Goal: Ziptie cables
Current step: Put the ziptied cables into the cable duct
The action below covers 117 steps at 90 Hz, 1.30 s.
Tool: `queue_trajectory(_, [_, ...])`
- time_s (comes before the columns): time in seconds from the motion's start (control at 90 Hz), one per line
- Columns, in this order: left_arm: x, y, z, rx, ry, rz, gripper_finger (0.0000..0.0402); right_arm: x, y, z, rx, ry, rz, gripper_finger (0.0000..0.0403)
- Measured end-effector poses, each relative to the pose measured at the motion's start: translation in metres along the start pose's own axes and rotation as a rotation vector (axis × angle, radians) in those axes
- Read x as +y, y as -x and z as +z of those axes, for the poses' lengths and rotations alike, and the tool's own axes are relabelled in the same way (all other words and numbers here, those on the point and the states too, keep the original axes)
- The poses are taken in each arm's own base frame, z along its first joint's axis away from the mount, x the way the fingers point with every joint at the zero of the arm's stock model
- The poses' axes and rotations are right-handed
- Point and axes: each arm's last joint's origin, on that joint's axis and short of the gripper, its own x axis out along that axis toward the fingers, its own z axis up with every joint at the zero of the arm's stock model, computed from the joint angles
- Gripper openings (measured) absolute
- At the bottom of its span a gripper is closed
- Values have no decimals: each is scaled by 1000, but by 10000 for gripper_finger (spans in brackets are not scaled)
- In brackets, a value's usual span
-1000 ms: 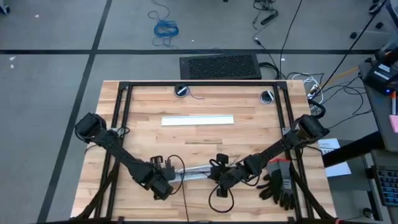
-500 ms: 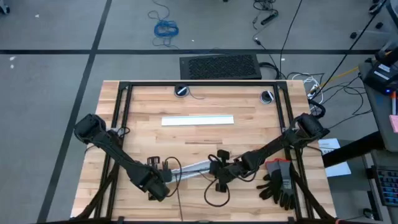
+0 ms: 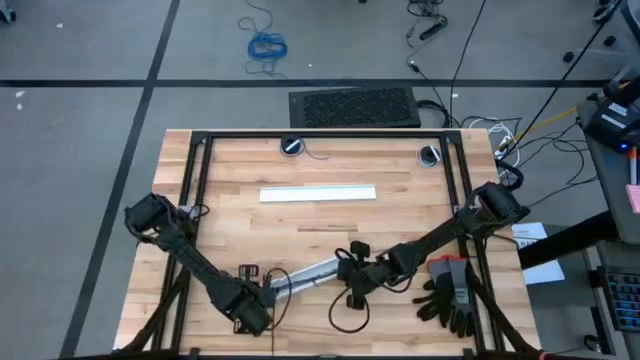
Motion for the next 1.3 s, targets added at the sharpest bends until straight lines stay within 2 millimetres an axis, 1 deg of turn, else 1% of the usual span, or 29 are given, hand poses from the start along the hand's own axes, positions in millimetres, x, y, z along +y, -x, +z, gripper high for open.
queue_trajectory(0.144, [2, 6, -7, 73, 36, -21, 195, 0, 0, 0, -1, -1, -1, 0])
queue_trajectory(0.289, [0, 14, -14, 113, 44, -55, 205, 0, 0, 0, 0, -18, 0, 0])
queue_trajectory(0.411, [2, 23, -16, 76, 38, -65, 205, 0, 0, 0, 1, -22, 0, 0])
queue_trajectory(0.544, [5, 30, -13, -34, 11, 0, 204, 0, 0, 0, 0, -23, 0, 0])
queue_trajectory(0.667, [9, 30, -8, -95, -7, 55, 204, 2, 1, -1, -7, -31, -4, 0])
queue_trajectory(0.889, [22, 30, 15, -255, -74, 129, 204, 11, 4, -7, -27, -42, -20, 0])
queue_trajectory(0.989, [30, 30, 25, -275, -86, 139, 203, 16, 9, -8, -56, -24, -43, 0])
queue_trajectory(1.1, [39, 29, 31, -265, -96, 156, 203, 23, 18, -9, -92, 11, -48, 1])
queue_trajectory(1.178, [46, 25, 33, -260, -112, 167, 203, 27, 25, -7, -108, 28, -30, 7])
queue_trajectory(1.3, [59, 9, 35, -260, -101, 158, 203, 34, 35, -4, -170, 57, -34, 22])
